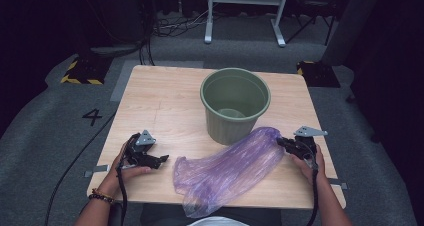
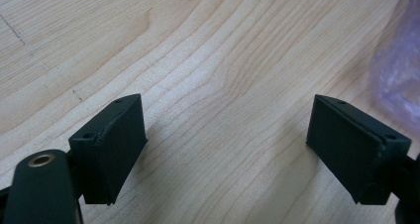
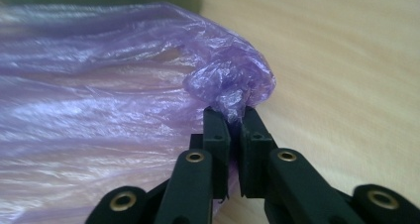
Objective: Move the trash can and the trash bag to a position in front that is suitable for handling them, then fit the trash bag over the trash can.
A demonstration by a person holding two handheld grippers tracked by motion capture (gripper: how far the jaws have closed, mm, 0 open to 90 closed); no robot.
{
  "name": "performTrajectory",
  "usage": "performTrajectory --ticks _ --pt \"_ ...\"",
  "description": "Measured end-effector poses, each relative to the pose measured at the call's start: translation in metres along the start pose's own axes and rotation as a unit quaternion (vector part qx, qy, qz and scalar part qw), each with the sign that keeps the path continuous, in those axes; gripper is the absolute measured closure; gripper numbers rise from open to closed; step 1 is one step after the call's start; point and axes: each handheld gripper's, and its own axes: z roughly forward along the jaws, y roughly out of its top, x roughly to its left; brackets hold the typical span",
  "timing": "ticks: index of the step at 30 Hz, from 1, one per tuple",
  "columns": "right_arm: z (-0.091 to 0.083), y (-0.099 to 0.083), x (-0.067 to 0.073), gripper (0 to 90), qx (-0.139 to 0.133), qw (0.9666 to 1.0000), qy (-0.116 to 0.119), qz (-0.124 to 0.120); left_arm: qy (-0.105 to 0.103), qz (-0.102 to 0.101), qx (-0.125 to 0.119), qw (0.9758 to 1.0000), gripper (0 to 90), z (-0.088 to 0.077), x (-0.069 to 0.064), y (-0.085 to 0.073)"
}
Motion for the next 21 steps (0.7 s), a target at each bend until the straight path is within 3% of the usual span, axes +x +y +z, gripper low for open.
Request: performTrajectory --ticks 7,15,17,21 --pt "-0.007 0.014 0.011 86.9 -0.038 0.9992 0.005 -0.015 0.0 0.0 0.0 1.0 15.0 0.0 0.0 0.0" --pt "-0.019 0.031 0.022 87.1 -0.086 0.9957 -0.002 -0.032 0.0 0.003 0.001 1.0 15.2 0.0 0.001 0.001" --pt "-0.023 0.038 0.025 87.1 -0.102 0.9942 0.001 -0.034 -0.023 -0.012 -0.001 0.9997 15.9 0.001 0.001 0.005" --pt "-0.032 0.052 0.035 87.2 -0.126 0.9904 -0.004 -0.056 -0.062 -0.007 -0.039 0.9973 17.2 -0.006 -0.007 0.021"
